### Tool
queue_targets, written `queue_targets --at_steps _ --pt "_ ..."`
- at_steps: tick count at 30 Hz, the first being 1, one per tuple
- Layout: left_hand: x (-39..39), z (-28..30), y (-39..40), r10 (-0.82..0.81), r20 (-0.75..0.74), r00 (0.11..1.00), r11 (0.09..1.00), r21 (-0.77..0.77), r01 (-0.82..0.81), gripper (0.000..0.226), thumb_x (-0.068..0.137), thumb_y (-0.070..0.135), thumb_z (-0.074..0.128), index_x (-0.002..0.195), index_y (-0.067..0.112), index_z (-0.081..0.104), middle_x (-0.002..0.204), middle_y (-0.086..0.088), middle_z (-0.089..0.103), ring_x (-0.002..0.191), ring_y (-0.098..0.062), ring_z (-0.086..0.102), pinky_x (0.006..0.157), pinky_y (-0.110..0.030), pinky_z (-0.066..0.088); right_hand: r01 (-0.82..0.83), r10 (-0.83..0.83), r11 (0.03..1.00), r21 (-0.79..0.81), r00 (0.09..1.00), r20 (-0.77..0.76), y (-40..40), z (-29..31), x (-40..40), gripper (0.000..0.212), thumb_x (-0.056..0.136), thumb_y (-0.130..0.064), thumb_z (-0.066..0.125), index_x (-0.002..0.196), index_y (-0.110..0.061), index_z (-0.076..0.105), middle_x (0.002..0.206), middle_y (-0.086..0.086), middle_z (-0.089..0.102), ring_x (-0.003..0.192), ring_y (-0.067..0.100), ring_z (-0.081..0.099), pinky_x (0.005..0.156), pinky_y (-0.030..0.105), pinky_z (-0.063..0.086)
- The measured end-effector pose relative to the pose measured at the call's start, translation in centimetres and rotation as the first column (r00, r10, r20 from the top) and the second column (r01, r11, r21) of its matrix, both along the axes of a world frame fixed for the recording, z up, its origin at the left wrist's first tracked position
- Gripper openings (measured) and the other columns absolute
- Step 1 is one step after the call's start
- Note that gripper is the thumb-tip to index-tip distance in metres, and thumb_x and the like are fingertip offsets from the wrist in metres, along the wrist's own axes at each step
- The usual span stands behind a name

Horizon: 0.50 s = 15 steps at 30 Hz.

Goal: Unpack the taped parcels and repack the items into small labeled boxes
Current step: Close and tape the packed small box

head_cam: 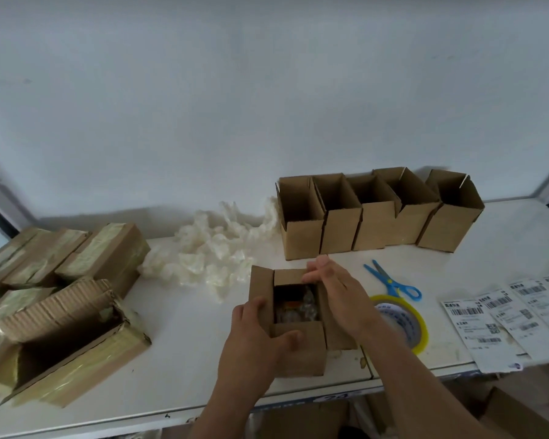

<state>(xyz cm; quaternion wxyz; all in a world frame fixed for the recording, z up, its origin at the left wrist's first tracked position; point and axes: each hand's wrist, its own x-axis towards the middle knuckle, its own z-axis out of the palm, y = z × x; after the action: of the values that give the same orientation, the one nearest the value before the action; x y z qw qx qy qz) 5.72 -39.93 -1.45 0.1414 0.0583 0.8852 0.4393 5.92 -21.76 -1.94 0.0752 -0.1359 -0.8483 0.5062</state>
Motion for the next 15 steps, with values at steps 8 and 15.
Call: queue_targets --at_steps 8,15 --pt "0.6 0.5 0.6 -0.101 -0.152 0.983 0.985 -0.157 0.077 0.081 0.078 0.053 0.073 0.144 0.031 0.031 0.145 0.019 0.022 0.119 -0.006 0.048 0.095 -0.024 0.046 -0.067 0.042 0.991 0.117 0.978 0.203 0.4 0.6 0.3 0.057 0.103 -0.050 0.017 0.127 -0.022 0.061 0.159 -0.002 0.026 0.149 0.013 0.004 0.119 0.035 0.005" --pt "1.0 1.0 1.3 -0.163 -0.190 0.968 0.985 -0.081 0.150 0.100 0.084 0.033 0.073 0.153 0.040 0.001 0.145 0.025 0.028 0.130 -0.006 0.043 0.102 -0.024 0.041 -0.115 0.097 0.986 0.120 0.985 0.146 0.7 -0.1 0.2 0.065 0.094 -0.055 0.016 0.142 -0.024 0.047 0.159 -0.007 0.023 0.149 0.008 0.009 0.122 0.033 0.007"
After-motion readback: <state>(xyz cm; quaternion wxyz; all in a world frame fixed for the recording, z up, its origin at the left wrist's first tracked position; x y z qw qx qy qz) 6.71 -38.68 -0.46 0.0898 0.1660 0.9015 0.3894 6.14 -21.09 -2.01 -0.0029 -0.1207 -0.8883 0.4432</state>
